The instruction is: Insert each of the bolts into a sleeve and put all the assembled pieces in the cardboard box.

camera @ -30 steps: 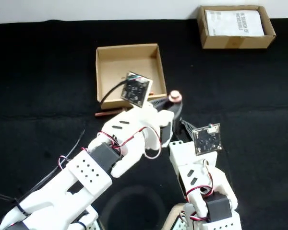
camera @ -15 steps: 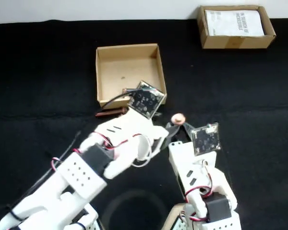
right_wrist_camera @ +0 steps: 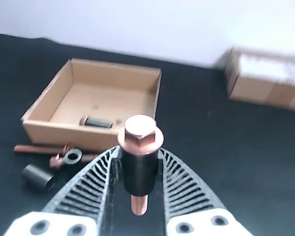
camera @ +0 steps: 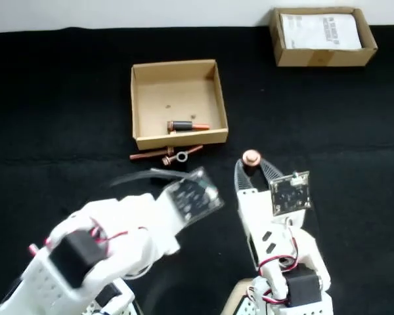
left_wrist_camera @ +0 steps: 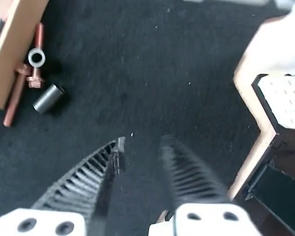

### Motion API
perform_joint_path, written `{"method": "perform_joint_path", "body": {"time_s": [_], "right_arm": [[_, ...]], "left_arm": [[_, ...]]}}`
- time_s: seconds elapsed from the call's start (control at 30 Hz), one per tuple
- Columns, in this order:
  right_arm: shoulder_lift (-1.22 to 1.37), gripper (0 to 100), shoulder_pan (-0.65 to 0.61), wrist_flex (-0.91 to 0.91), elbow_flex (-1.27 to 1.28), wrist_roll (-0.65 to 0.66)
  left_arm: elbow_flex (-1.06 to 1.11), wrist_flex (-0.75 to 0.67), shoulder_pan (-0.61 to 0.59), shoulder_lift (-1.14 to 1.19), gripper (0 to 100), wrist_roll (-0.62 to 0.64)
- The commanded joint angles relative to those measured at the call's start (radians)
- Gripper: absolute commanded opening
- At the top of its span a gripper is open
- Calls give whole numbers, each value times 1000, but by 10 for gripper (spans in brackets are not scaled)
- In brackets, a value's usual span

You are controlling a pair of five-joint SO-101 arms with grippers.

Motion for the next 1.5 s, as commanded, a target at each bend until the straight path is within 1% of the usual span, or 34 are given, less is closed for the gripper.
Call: {"method": "perform_joint_path", "body": {"time_s": [0.0, 0.07, 0.13, 0.27, 0.43, 0.47, 0.57, 0.63, 0.77, 0.97, 1.03, 1.1, 1.2, 1.27, 1.3, 1.37, 1.47], "right_arm": [[74, 8, 24, -70, -125, 66], [163, 8, 22, -81, -202, 64], [277, 8, 22, -94, -292, 64], [527, 8, 19, -122, -490, 66], [845, 8, 16, -154, -742, 69], [906, 8, 16, -154, -791, 69], [1090, 8, 16, -154, -931, 74], [1221, 8, 16, -154, -1009, 118], [1466, 8, -10, -154, -1145, 250], [1770, 8, -54, -154, -1354, 456], [1860, 8, -73, -154, -1432, 537], [1943, 8, -77, -154, -1515, 603], [2057, 8, -91, -154, -1643, 681], [2124, 8, -102, -154, -1713, 723], [2157, 8, -110, -154, -1744, 743], [2216, 8, -124, -153, -1790, 769], [2282, 8, -153, -150, -1819, 772]], "left_arm": [[44, 9, -41, -114, 27, -26], [82, 8, -93, -189, 19, -28], [125, -31, -147, -263, 8, -28], [248, -173, -285, -426, 8, -28], [450, -339, -475, -671, 8, -28], [473, -367, -512, -697, 8, -26], [501, -417, -636, -664, 8, -23], [503, -423, -717, -662, 8, -23], [518, -425, -866, -662, 8, -23], [651, -428, -1052, -662, 8, -23], [713, -468, -1106, -662, 8, -21], [796, -562, -1161, -662, 8, 31], [940, -778, -1244, -662, 8, 169], [1024, -907, -1273, -661, 9, 256], [1026, -930, -1274, -653, 9, 305], [1023, -904, -1276, -661, 9, 417], [1023, -859, -1273, -661, 9, 529]]}}
